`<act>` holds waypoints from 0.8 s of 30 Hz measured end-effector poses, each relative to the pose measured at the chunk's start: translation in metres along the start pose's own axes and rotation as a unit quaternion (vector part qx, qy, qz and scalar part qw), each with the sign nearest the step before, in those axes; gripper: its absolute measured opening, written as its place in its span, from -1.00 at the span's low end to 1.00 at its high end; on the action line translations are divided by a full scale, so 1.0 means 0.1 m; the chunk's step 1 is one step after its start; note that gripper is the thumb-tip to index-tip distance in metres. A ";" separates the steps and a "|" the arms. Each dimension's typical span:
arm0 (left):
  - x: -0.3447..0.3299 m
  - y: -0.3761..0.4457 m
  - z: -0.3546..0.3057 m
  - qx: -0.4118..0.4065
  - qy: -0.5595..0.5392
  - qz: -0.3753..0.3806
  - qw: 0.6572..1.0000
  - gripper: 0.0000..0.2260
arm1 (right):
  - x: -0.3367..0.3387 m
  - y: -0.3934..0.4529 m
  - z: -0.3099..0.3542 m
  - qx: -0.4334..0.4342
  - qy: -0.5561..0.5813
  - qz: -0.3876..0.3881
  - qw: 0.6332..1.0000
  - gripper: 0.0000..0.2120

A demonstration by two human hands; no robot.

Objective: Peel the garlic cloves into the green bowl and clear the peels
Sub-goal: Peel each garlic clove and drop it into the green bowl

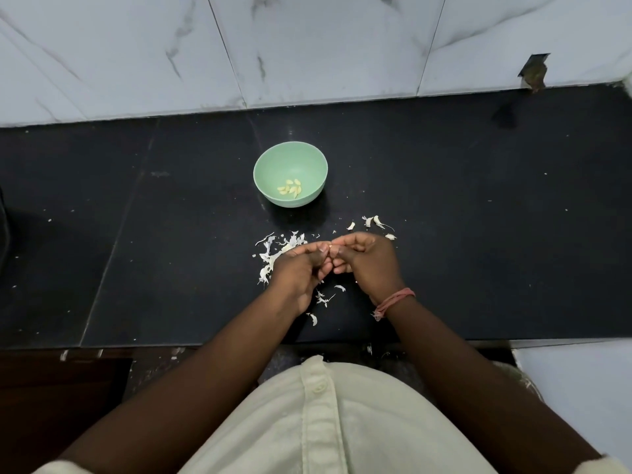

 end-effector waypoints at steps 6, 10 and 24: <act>0.06 0.03 -0.01 -0.035 0.070 -0.007 0.997 -0.84 | -0.08 -0.08 -0.20 -0.107 0.151 -0.014 0.983 -0.93; 0.10 0.05 -0.03 -0.038 0.104 0.001 0.994 -0.84 | -0.11 -0.05 -0.24 -0.146 0.185 -0.010 0.972 -0.93; 0.19 0.16 -0.03 -0.047 0.074 -0.076 0.993 -0.80 | -0.27 0.12 0.16 0.004 -0.468 -0.014 0.883 -0.83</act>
Point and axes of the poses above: each hand's wrist, its own y-axis towards the middle knuckle, its own x-axis out of the back of the hand, z = x × y, the point moved 7 cm from there along y, towards the middle knuckle, and after that the axes turned 9 degrees about z, right-handed, at the moved point
